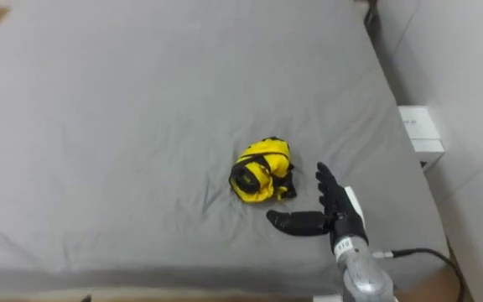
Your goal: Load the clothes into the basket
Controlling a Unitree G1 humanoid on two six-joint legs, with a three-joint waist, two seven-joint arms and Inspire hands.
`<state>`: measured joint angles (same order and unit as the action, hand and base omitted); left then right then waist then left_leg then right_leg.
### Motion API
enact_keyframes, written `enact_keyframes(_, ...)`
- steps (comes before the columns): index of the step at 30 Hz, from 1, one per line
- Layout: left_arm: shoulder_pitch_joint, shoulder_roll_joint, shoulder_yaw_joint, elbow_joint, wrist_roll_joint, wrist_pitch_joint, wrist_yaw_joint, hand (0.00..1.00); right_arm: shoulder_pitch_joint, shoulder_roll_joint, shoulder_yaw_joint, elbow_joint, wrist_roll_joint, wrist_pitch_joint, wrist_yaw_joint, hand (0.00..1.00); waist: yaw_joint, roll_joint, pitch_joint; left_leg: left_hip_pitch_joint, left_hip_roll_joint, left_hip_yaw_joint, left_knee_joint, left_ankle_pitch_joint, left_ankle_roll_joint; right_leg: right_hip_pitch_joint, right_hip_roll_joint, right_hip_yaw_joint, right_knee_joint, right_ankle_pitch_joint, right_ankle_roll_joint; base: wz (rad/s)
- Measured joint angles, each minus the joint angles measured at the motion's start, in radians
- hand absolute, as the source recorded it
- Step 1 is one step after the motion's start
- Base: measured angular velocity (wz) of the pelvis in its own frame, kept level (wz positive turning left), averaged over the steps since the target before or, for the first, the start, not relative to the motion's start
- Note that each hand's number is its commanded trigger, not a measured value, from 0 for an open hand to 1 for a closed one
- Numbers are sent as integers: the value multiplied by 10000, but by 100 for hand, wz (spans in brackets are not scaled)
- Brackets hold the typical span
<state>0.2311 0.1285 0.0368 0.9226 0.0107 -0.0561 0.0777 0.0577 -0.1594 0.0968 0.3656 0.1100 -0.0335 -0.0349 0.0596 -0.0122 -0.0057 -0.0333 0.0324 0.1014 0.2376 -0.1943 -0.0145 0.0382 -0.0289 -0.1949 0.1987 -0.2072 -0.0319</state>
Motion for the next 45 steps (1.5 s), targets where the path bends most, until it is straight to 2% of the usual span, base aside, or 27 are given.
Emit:
enact_keyframes(3,7,-5,-7,-4,-2,210,-25,0,28,-12,26,-16,-216,6,-133,0,-8,16,25,108,-90,-344,-177,50,-5,143,-44,-115,-146,-3,6,8)
enact_keyframes(7,-124,-8,-16,-47,0,302,-17,0,24,-60,352,182,-477,13,-438,0,29,-27,85,42,-91,-364,-170,52,-9,137,-49,-332,-153,-10,18,10)
enact_keyframes(10,-330,-15,-27,-38,34,413,-19,0,-224,-50,434,383,-428,79,-470,0,35,-60,86,-397,-134,-496,-146,90,4,-231,-98,-527,-107,-37,59,14)
enact_keyframes(12,-529,-1,-39,3,29,555,-21,0,-934,-63,444,1333,-267,150,-553,0,106,-164,136,-670,-231,-609,-169,304,46,-488,-126,-567,-76,-11,76,17)
enact_keyframes(17,-860,37,-58,122,32,633,-42,0,-2065,-46,699,2538,-286,330,-795,0,507,-366,145,-1162,-316,-782,-150,389,87,-856,-201,-868,-53,18,108,18)
enact_keyframes(18,-941,38,-42,277,32,664,-44,0,-2279,-46,699,2544,-308,411,-876,0,630,-376,141,-1289,-331,-820,-139,395,98,-940,-216,-1009,-53,26,121,21)
enact_keyframes(20,-1147,46,-9,545,27,793,-28,0,-2731,-49,700,2723,-254,414,-1017,0,662,-376,142,-1466,-375,-953,-134,427,126,-1028,-246,-1208,-64,31,129,27)
enact_keyframes(24,-1409,59,-184,825,19,926,2,0,-4044,-44,787,4389,198,450,-1591,0,967,-371,153,-1635,-461,-1239,-143,475,152,-1072,-300,-1516,-96,38,141,23)
enact_keyframes(25,-1442,72,-221,840,18,929,5,0,-4157,-48,782,4534,199,448,-1694,0,994,-387,166,-1674,-484,-1327,-149,485,154,-1079,-314,-1636,-112,41,145,25)
enact_keyframes(28,-1529,169,-313,951,20,929,109,0,-4574,-71,778,5230,270,438,-2127,0,1049,-522,268,-1858,-568,-1603,-160,596,154,-1121,-353,-2034,-136,41,146,33)
enact_keyframes(29,-1528,193,-332,1027,59,927,187,0,-4664,-139,773,5441,421,420,-2271,0,1079,-558,303,-1956,-590,-1723,-148,600,152,-1151,-354,-2175,-137,41,146,31)
enact_keyframes(32,-1509,300,-325,1368,699,905,267,0,-4948,-602,712,6069,584,339,-2451,0,1381,-589,326,-2307,-625,-1860,-75,602,154,-1426,-357,-2240,-131,56,171,19)
enact_keyframes(34,-1405,529,-363,1576,713,906,278,0,-5261,-856,660,6366,769,290,-2481,0,1456,-570,348,-2560,-630,-1877,62,604,157,-1601,-353,-2252,-130,67,188,7)
enact_keyframes(36,-1326,828,-640,1736,715,994,267,0,-5593,-1145,660,6578,1076,251,-2567,0,1510,-477,434,-2770,-637,-1872,227,603,158,-1703,-363,-2325,-125,69,191,6)
enact_keyframes(37,-1308,869,-637,1725,721,997,264,0,-5617,-1210,655,6577,1125,242,-2592,0,1573,-467,429,-2832,-633,-1869,239,603,158,-1766,-365,-2324,-114,69,191,0)
enact_keyframes(38,-1304,926,-606,1703,803,999,246,0,-5697,-1311,574,6578,1129,240,-2648,7,1666,-445,434,-2996,-629,-1868,313,604,158,-1891,-363,-2321,-113,69,191,0)
enact_keyframes(39,-1310,932,-600,1689,824,999,232,0,-5828,-1418,514,6615,1098,238,-2708,84,1673,-371,453,-3164,-629,-1878,424,604,159,-1995,-362,-2368,-105,69,191,4)
enact_keyframes(40,-1310,926,-606,1687,824,1000,216,0,-5893,-1468,458,6649,1089,234,-2721,84,1673,-327,454,-3246,-630,-1880,479,606,163,-2038,-363,-2394,-94,70,190,9)
enact_keyframes(41,-1310,926,-619,1678,823,1005,199,0,-5994,-1562,427,6778,1092,192,-2770,100,1695,-263,465,-3315,-627,-1868,529,614,175,-2093,-372,-2426,-38,70,190,5)
enact_keyframes(43,-1310,926,-704,1678,819,1013,201,0,-6063,-1662,446,6983,1075,93,-2858,100,1759,-174,508,-3345,-619,-1866,549,616,178,-2149,-389,-2447,74,69,190,5)
enact_keyframes(45,-1313,915,-1107,1670,819,1053,198,0,-6267,-1876,489,7692,965,-42,-2915,100,1793,-69,511,-3478,-629,-1869,556,630,201,-2277,-407,-2461,119,69,190,6)
